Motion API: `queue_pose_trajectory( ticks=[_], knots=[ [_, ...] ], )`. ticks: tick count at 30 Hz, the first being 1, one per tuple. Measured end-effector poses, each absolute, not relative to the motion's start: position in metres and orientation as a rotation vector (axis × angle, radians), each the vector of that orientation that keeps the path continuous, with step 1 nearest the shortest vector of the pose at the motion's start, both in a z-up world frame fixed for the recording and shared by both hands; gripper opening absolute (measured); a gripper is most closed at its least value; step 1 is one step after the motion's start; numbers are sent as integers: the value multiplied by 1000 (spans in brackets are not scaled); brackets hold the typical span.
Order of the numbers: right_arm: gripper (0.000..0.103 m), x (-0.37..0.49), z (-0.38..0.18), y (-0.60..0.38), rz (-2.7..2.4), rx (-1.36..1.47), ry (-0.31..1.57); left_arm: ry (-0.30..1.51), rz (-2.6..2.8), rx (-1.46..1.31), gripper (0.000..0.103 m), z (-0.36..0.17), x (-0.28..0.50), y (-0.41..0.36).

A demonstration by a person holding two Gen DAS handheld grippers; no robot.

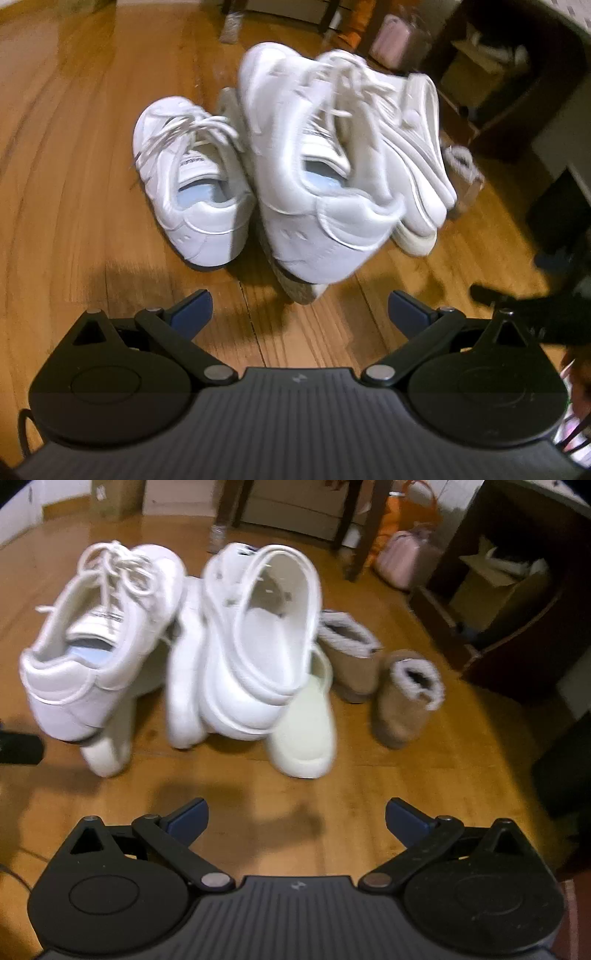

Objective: Organize scattered shoes
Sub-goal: 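Close the right tool on the heel of a white lace-up sneaker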

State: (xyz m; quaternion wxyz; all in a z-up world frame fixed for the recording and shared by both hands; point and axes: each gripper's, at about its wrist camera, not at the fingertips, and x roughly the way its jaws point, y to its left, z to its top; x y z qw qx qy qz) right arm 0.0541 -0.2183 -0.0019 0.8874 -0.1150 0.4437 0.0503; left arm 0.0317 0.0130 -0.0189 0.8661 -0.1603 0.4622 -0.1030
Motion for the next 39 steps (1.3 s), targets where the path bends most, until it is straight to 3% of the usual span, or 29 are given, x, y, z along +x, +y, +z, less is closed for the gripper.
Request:
queue_pose_trajectory(
  ticks=[13,16,20,23,24,25,30,33,36,39],
  knots=[
    [98,105,28,-171,238,9,929,965,-120,-419,103,-31,38,64],
    [87,117,30,-155,258,8,928,987,-106,-418,103,-35,36,65],
    [87,117,36,-135,289,-73,906,966,-120,-451,103,-31,34,67],
    [74,124,30,-126,307,-124,906,899,-132,-504,103,-22,32,73],
    [63,126,29,-125,319,-124,911,889,-132,-517,103,-21,32,74],
    [60,127,29,-124,327,-130,909,887,-132,-525,103,-21,31,75],
    [60,140,17,-109,345,-165,916,906,-115,-542,103,-27,32,79],
    [37,142,8,-107,334,-138,944,912,-97,-524,103,-30,33,80],
    [36,142,6,-111,321,-98,942,931,-54,-488,103,-39,35,79],
    [28,137,7,-114,320,-71,934,943,-58,-511,103,-42,32,83]
  ],
)
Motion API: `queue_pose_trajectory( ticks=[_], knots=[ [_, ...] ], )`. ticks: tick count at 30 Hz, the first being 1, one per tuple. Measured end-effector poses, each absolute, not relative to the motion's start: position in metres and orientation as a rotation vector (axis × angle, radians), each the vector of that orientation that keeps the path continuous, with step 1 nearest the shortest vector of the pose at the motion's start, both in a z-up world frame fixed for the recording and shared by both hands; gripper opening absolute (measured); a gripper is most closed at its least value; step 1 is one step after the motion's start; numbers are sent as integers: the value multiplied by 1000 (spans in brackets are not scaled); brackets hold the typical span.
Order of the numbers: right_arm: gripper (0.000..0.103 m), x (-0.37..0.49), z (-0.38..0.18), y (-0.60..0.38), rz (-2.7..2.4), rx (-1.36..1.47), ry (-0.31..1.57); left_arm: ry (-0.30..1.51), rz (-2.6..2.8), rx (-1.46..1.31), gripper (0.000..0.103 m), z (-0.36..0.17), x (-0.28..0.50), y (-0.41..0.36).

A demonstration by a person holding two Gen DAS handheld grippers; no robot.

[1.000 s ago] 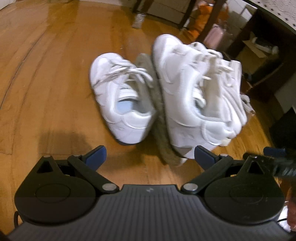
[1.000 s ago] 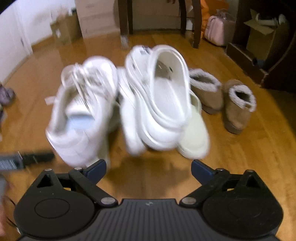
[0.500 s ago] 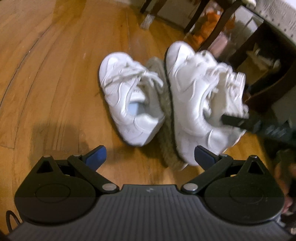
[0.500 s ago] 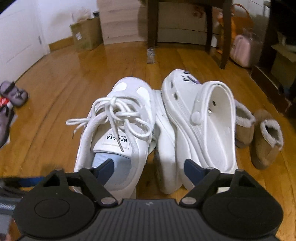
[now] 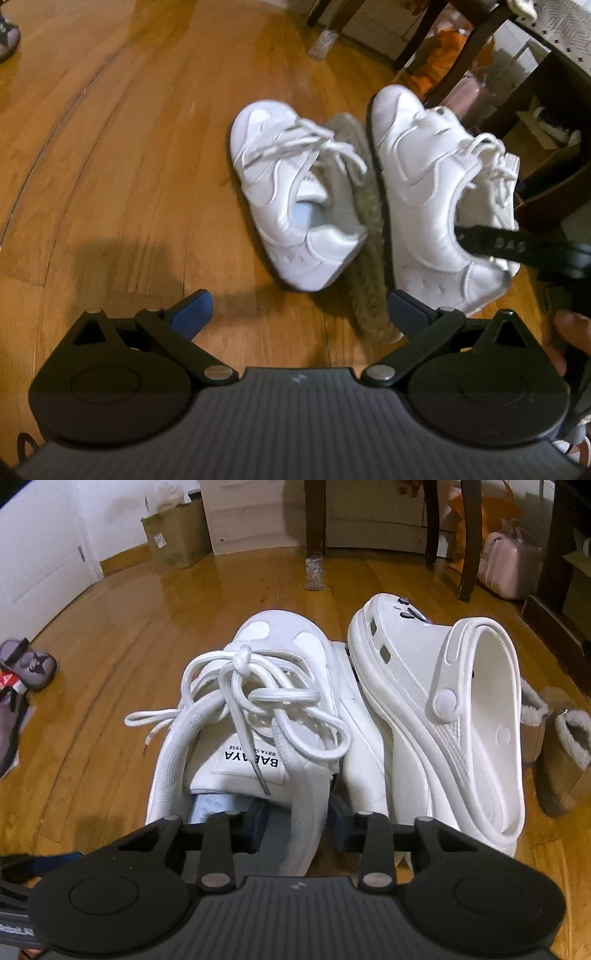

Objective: Organize scattered shoes

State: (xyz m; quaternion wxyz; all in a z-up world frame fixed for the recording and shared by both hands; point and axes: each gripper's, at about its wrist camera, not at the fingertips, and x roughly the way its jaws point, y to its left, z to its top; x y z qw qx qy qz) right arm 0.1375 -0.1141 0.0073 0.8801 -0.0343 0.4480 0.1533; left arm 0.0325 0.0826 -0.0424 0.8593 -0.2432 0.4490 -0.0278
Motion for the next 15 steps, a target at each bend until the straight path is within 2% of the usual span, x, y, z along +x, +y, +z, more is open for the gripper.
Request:
queue_pose_trajectory(
  ticks=[4,15],
  knots=[
    [20,124,14,-120,319,-29,899,917,-70,-505,103,-35,29,83],
    [19,100,26,-125,319,15,851,879,-123,-547,103,-18,20,84]
  ],
)
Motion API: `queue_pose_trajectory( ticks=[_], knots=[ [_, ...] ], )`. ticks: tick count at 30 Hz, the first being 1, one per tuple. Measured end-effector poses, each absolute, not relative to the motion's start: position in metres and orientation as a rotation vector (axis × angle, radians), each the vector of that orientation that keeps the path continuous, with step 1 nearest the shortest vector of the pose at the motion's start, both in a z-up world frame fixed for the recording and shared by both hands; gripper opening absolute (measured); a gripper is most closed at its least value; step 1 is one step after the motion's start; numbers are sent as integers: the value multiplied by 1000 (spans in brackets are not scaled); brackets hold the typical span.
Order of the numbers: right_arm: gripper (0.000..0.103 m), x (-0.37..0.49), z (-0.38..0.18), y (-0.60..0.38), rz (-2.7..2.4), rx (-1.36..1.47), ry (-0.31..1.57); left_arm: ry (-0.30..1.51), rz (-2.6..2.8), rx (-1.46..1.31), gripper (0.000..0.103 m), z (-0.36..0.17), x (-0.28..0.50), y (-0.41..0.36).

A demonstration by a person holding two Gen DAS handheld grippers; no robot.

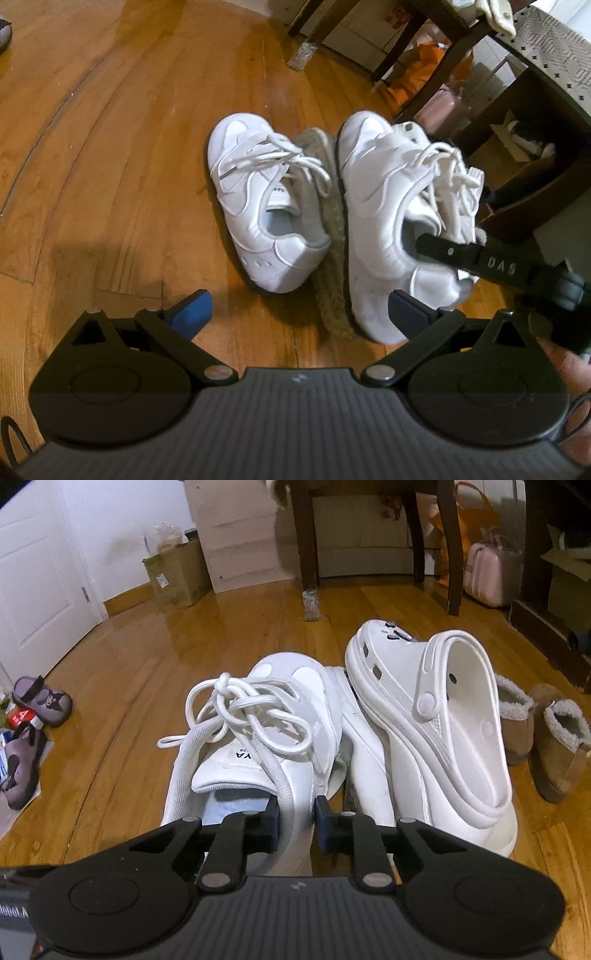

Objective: Organize scattered shoes

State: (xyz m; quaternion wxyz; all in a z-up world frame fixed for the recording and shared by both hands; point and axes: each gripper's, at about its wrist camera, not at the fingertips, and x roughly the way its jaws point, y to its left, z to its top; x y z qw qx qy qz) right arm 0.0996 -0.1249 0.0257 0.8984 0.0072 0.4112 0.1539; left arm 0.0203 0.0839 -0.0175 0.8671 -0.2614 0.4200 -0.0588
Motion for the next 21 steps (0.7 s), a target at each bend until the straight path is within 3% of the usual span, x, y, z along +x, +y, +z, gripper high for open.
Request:
queue_pose_trajectory(
  ticks=[21],
  knots=[
    [19,47,27,-167,266,215,892,890,-253,-386,103,1,15,60]
  ],
)
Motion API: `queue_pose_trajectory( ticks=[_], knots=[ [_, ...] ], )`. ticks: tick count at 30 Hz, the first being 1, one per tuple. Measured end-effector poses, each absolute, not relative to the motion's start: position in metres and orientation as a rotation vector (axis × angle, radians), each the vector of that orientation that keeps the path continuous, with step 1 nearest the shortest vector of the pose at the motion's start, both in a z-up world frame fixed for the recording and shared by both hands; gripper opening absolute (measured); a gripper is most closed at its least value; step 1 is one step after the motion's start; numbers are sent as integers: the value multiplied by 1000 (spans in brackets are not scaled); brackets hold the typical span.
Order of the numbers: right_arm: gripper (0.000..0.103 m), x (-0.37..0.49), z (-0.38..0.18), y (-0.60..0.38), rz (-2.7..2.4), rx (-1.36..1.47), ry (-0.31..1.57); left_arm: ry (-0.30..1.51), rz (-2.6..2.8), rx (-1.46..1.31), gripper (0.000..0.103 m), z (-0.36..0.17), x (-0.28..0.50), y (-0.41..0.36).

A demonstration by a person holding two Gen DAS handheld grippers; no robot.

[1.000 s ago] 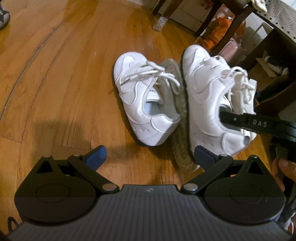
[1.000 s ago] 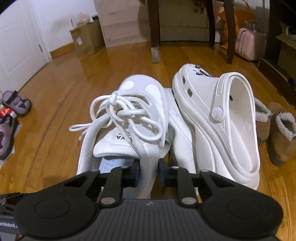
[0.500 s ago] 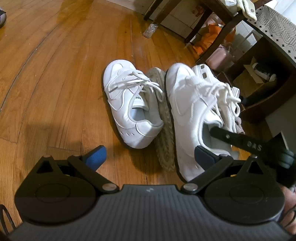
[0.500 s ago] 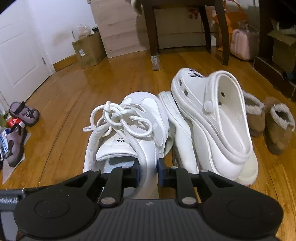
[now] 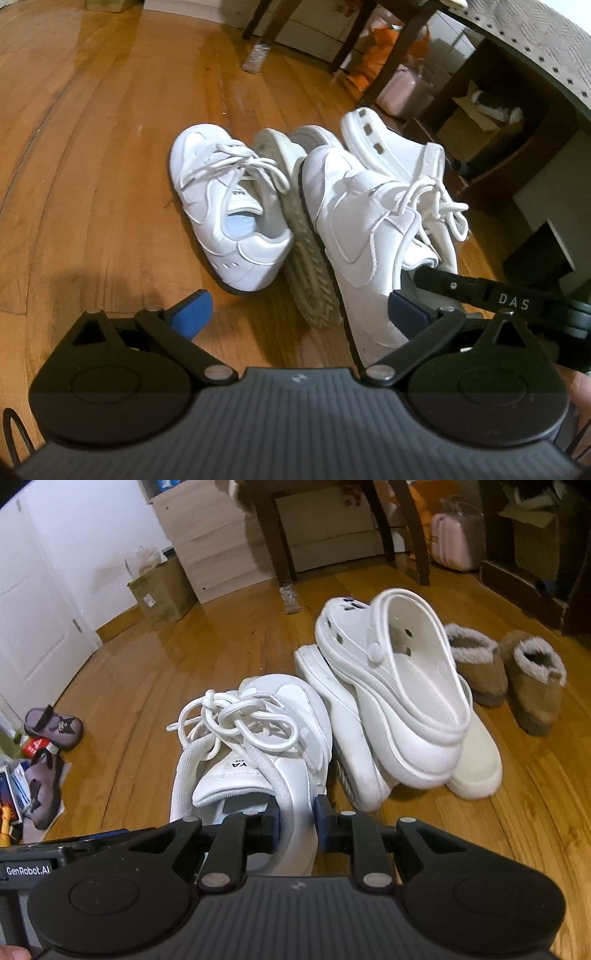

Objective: Organize scattered shoes

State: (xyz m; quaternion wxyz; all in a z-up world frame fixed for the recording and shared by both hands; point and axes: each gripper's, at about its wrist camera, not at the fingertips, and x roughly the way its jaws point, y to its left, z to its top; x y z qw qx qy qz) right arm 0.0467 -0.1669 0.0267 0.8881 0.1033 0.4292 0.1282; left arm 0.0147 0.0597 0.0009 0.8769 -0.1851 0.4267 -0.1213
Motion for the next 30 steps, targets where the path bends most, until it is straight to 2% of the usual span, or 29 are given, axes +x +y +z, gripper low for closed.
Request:
queue_pose_trajectory(
  ticks=[4,10,17,30],
  knots=[
    [19,40,22,-177,244,270,911,938,-253,-298,103,1,7,44],
    [19,18,23,-186,228,280,917,996,-295,-307,103,6,-13,37],
    [19,-23,26,-203,197,250,923,1072,-254,-117,103,11,-36,2],
    [22,-67,-23,-227,187,215,1048,1218,-355,-225,103,-18,-71,-13]
  ],
)
